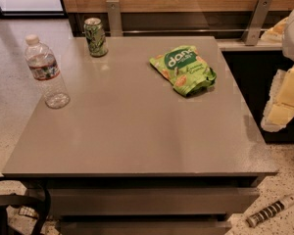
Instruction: Move green rice chip bag near water bottle
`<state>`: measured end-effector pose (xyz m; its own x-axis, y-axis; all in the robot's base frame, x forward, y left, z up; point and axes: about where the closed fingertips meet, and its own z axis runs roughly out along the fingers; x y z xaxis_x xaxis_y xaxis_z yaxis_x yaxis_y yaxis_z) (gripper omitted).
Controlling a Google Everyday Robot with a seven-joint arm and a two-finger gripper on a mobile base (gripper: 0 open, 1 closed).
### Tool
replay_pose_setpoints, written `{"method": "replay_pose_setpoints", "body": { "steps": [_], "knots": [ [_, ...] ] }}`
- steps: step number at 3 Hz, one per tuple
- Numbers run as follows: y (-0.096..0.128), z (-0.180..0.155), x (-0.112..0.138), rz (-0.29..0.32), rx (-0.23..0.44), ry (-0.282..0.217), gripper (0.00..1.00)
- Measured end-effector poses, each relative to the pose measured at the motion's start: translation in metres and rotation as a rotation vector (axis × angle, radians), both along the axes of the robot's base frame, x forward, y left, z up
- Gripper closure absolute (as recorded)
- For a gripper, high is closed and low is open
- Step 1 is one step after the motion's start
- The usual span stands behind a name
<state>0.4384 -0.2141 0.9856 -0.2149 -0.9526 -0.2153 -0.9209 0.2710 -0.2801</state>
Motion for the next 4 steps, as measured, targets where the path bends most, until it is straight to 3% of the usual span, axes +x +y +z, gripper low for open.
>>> {"method": "replay_pose_setpoints", "body": {
  "steps": [1,2,3,4],
  "knots": [
    [0.0,0.0,0.0,0.0,0.0,0.0,0.0],
    [-0.003,0.003,0.021,-0.035,0.021,-0.003,0.0],
    [-0.005,0.002,0.083,-0.189,0.117,-0.007,0.0],
    [0.001,0.004,0.132,-0.347,0.261,-0.027,0.0]
  ]
}}
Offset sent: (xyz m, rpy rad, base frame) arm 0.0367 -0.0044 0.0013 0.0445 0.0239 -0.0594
